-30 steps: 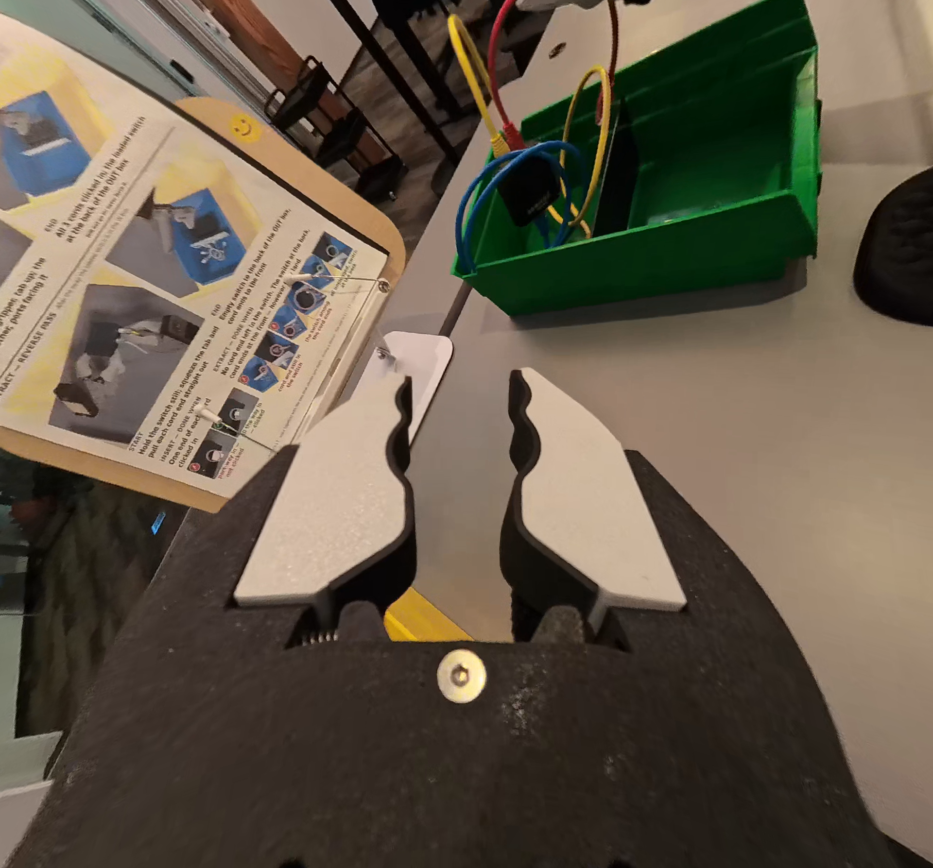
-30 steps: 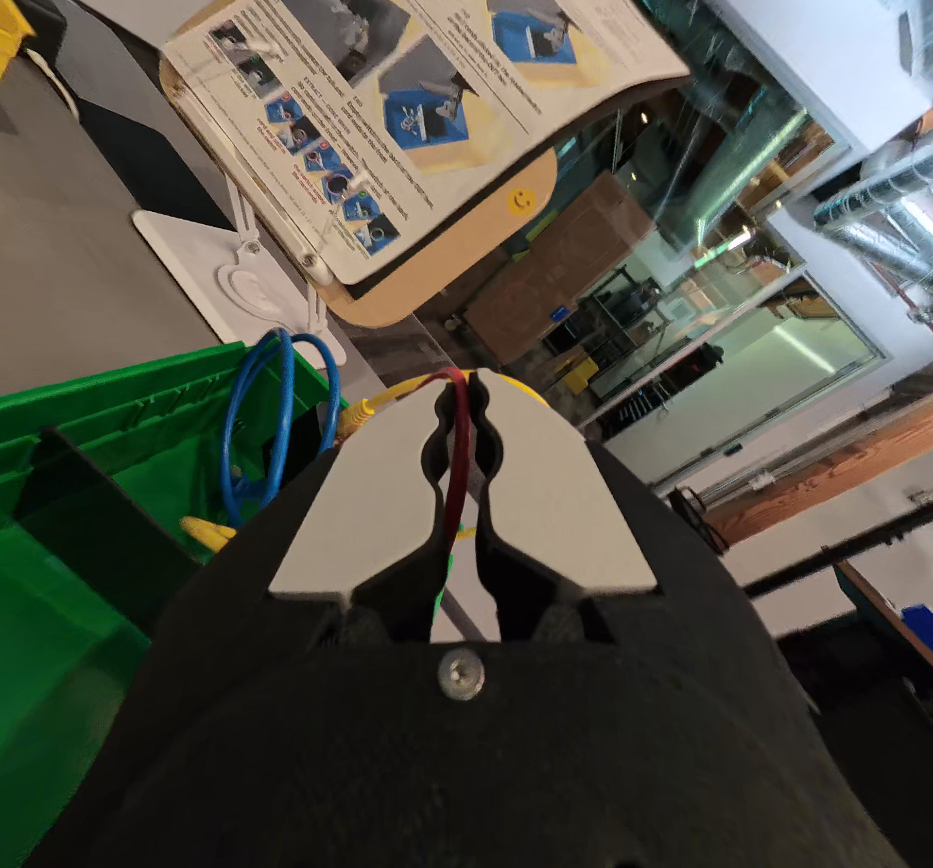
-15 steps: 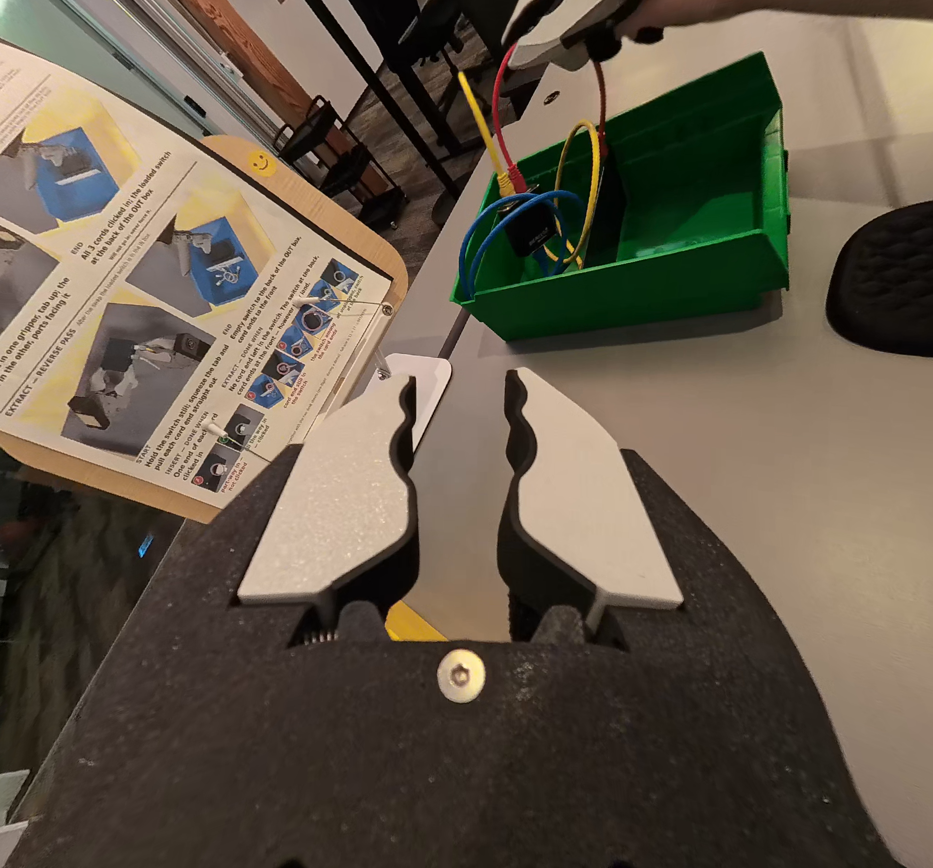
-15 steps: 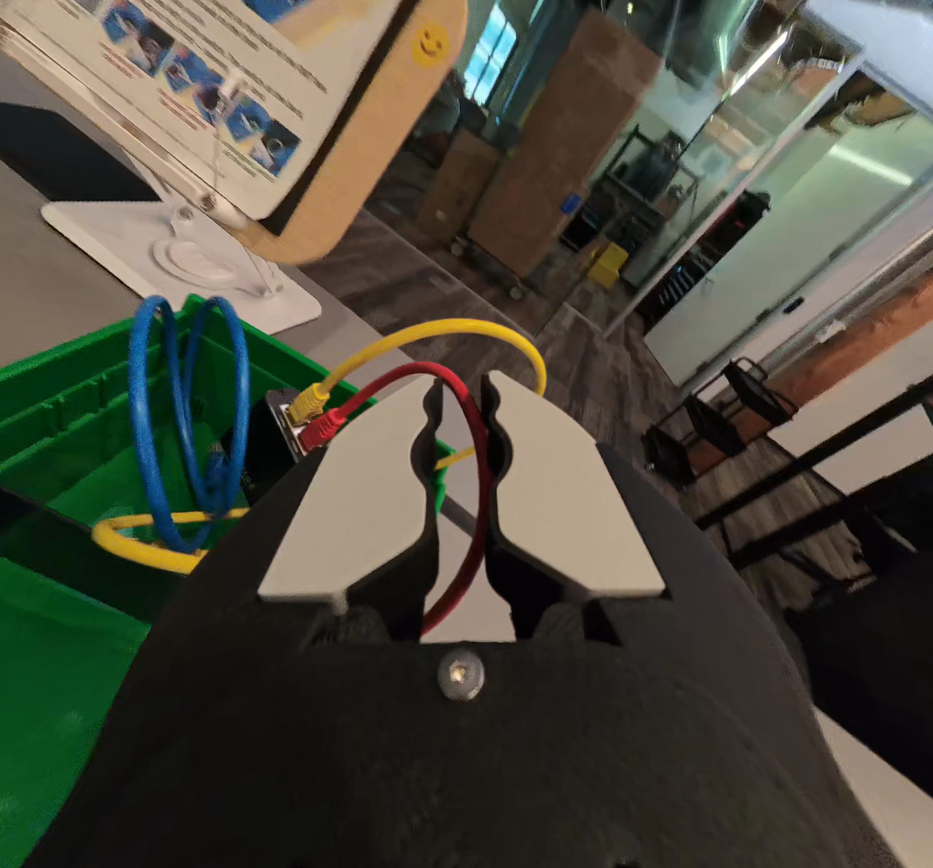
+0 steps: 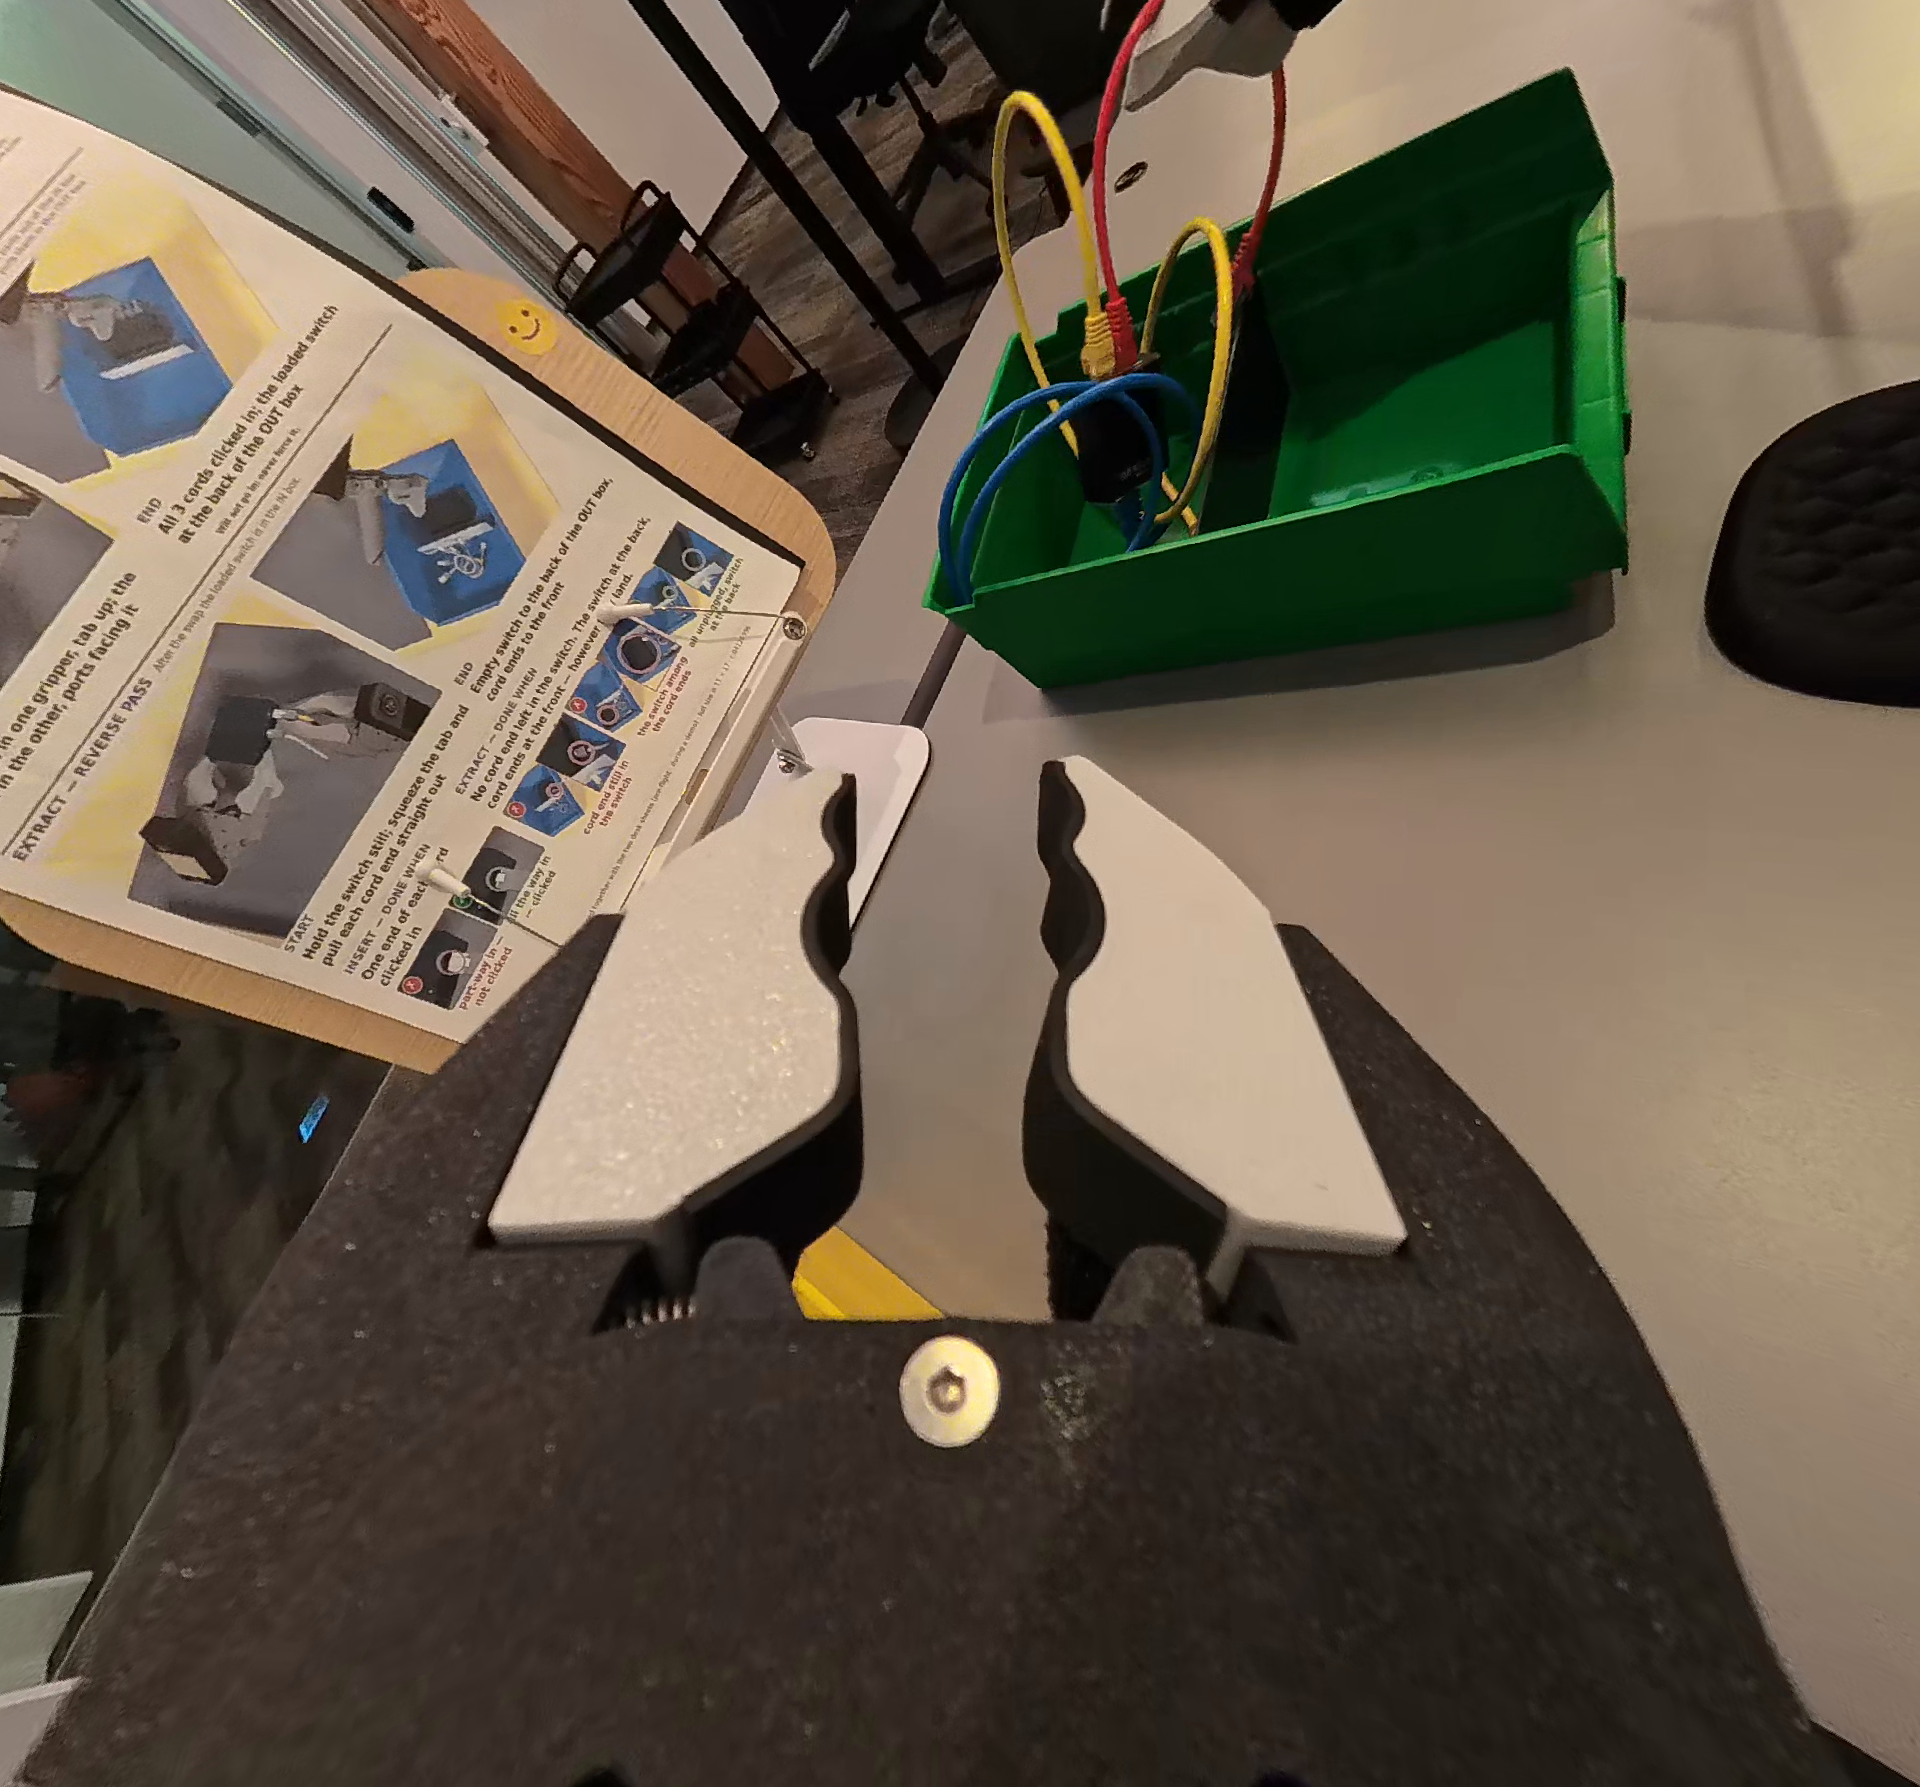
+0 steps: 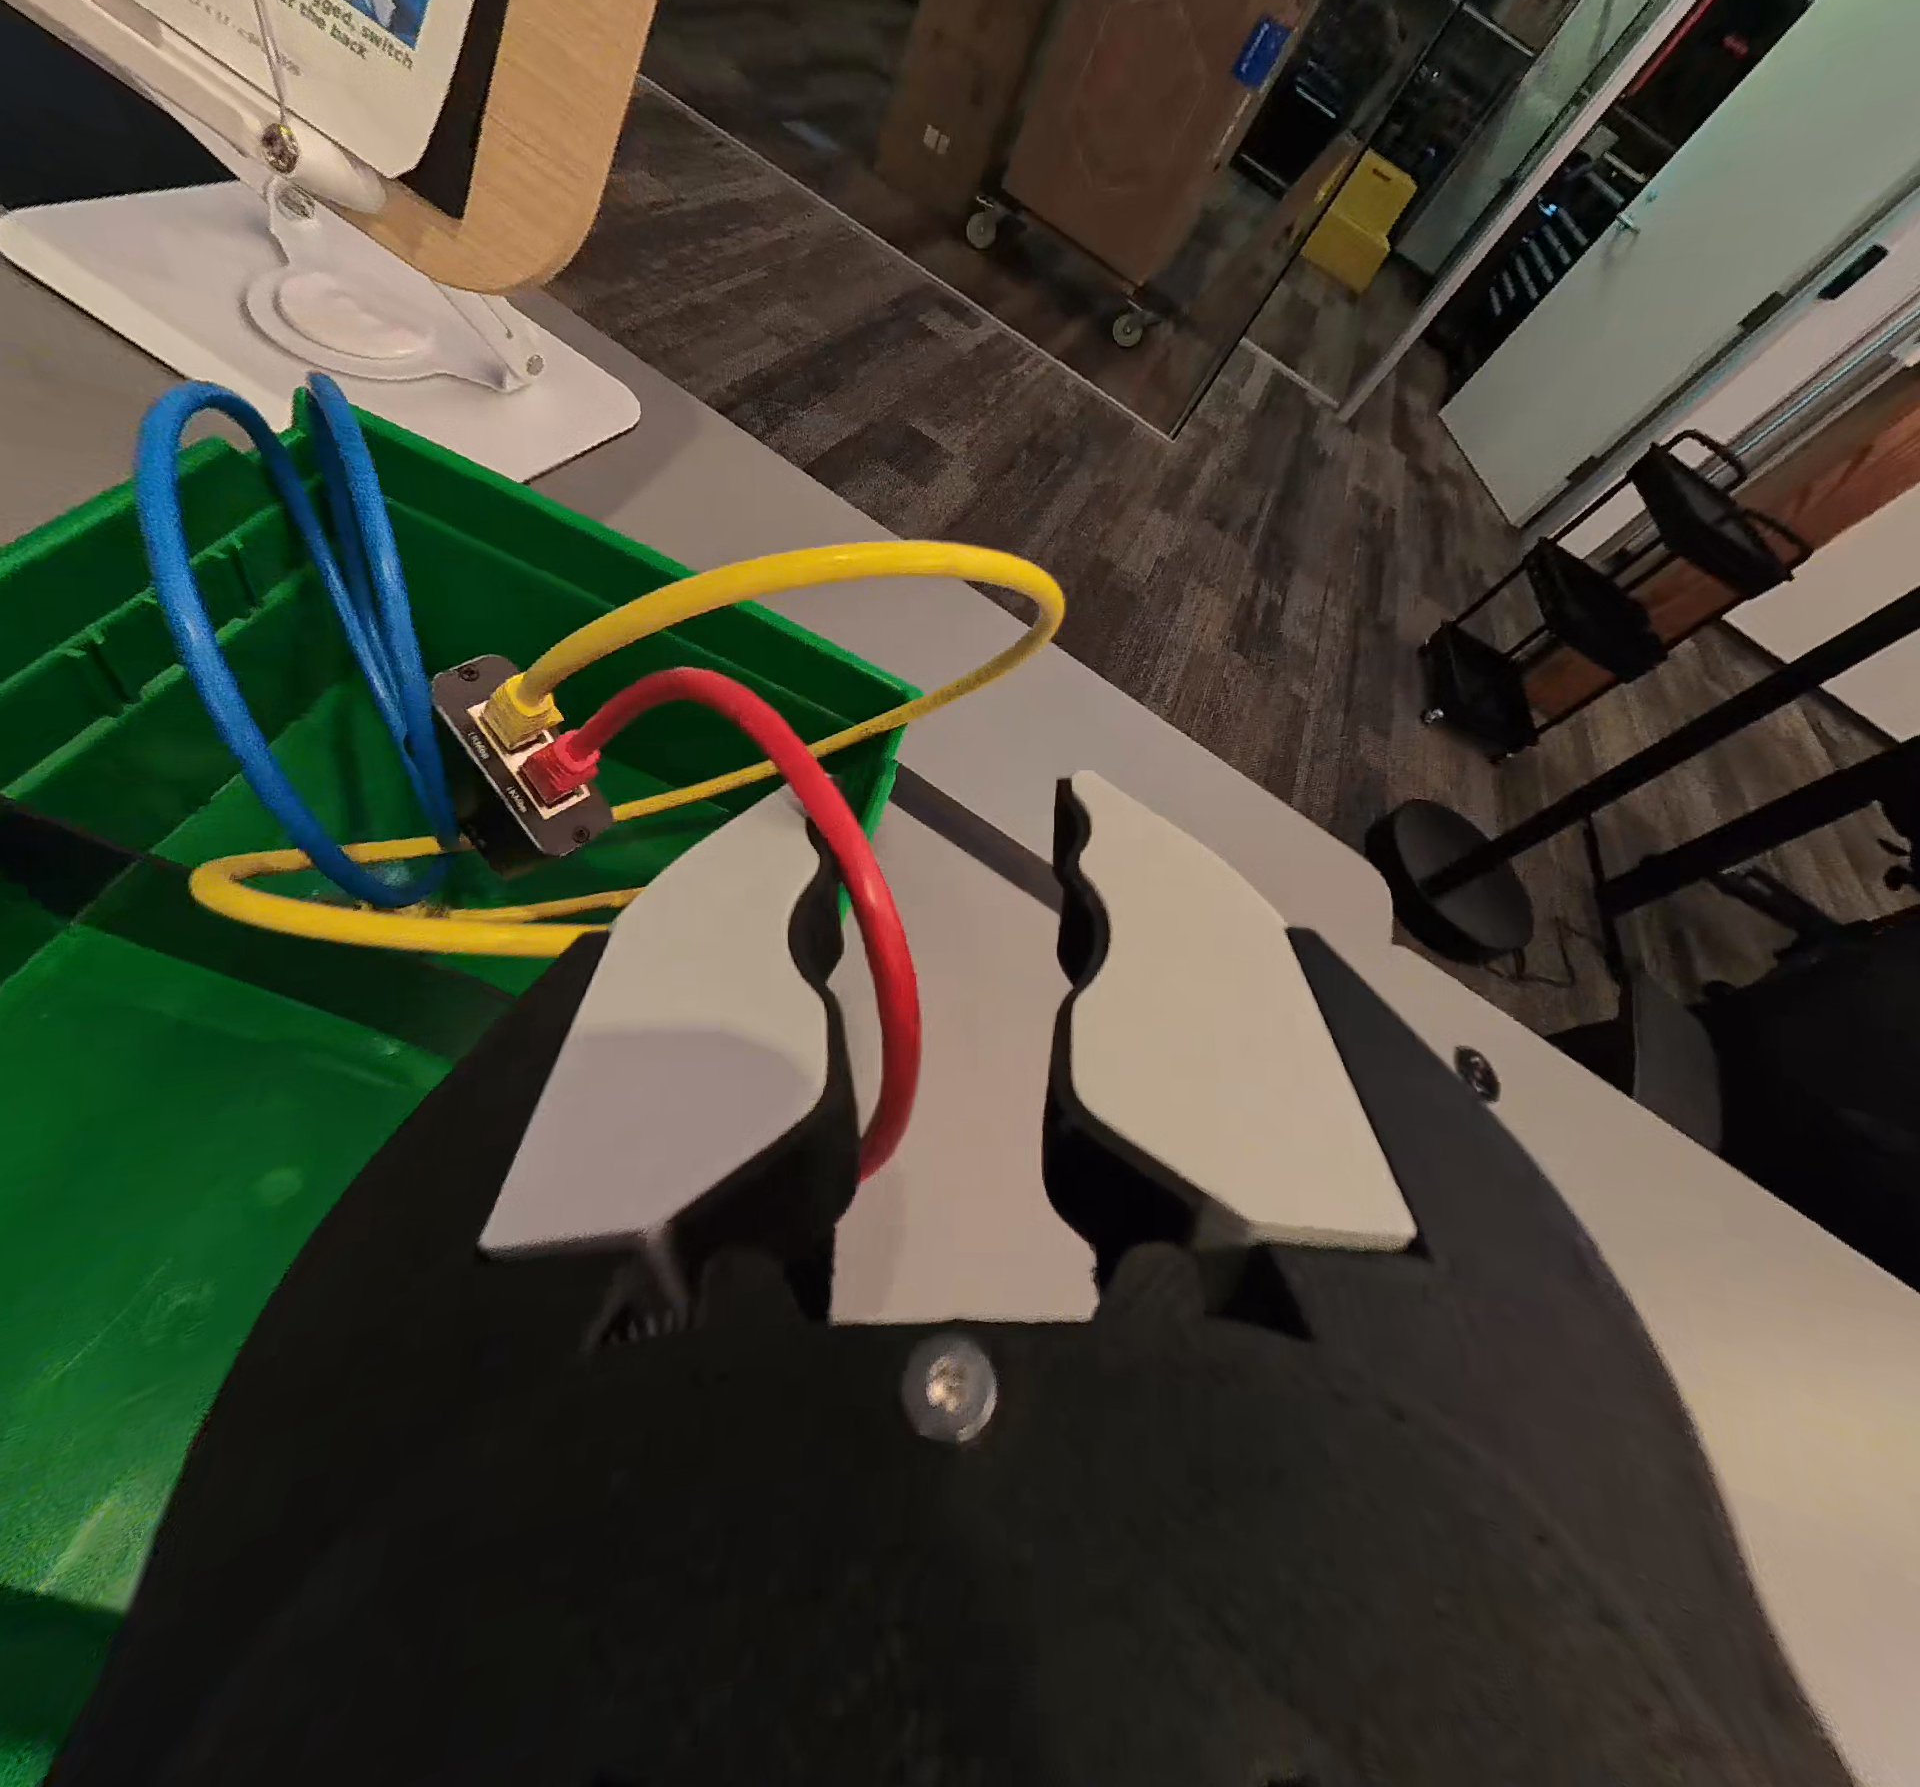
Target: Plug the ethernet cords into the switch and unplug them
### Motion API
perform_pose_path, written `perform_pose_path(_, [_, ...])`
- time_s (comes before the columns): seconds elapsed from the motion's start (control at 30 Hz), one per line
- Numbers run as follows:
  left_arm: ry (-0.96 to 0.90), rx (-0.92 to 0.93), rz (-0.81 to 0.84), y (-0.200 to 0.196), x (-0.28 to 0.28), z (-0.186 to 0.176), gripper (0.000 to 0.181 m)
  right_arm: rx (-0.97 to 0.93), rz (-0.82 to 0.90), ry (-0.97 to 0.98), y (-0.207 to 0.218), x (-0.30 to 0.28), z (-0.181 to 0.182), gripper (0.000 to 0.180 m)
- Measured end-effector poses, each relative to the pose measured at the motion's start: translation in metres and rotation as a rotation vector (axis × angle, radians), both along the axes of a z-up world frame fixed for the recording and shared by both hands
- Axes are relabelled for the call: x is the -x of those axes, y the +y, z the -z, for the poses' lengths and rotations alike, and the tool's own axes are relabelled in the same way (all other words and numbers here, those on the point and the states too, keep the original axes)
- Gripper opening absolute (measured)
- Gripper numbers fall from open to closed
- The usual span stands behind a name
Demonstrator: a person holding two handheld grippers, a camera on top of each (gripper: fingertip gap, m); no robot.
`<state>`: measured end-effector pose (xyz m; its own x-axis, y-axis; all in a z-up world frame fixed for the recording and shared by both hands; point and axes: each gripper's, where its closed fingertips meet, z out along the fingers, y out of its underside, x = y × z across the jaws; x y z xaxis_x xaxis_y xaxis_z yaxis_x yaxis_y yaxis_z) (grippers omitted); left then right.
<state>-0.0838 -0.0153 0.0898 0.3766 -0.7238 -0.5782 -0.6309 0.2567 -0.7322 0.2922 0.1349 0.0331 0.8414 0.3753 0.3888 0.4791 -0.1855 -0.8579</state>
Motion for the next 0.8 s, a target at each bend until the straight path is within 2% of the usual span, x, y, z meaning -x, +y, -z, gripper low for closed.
perform_pose_path(0.17, [0.002, 0.005, -0.001, 0.001, 0.000, 0.001, 0.033, 0.034, -0.041, 0.091, -0.021, -0.002, 0.003, 0.042])
perform_pose_path(0.37, [0.011, 0.002, -0.010, 0.002, 0.002, 0.001, 0.033, 0.190, -0.125, 0.205, -0.056, -0.002, 0.030, 0.049])
perform_pose_path(0.4, [0.010, 0.003, -0.010, 0.002, 0.003, 0.001, 0.033, 0.220, -0.142, 0.197, -0.062, -0.002, 0.038, 0.046])
perform_pose_path(0.43, [0.009, 0.004, -0.010, 0.002, 0.003, 0.001, 0.033, 0.252, -0.167, 0.189, -0.068, -0.002, 0.045, 0.032])
perform_pose_path(0.47, [0.008, 0.004, -0.010, 0.002, 0.003, 0.001, 0.033, 0.292, -0.204, 0.179, -0.075, 0.001, 0.052, 0.006])
perform_pose_path(0.57, [0.016, 0.004, -0.011, 0.002, 0.002, 0.003, 0.033, 0.351, -0.208, 0.145, -0.081, 0.002, 0.065, 0.005])
perform_pose_path(0.67, [0.023, 0.003, -0.010, 0.002, 0.001, 0.004, 0.033, 0.410, -0.160, 0.016, -0.081, -0.003, 0.082, 0.021])
perform_pose_path(0.73, [0.026, 0.002, -0.010, 0.002, 0.000, 0.004, 0.033, 0.440, -0.139, -0.069, -0.079, -0.005, 0.090, 0.006])
perform_pose_path(0.8, [0.031, 0.003, -0.011, 0.003, 0.000, 0.005, 0.032, 0.484, -0.156, -0.107, -0.082, -0.001, 0.091, 0.006])
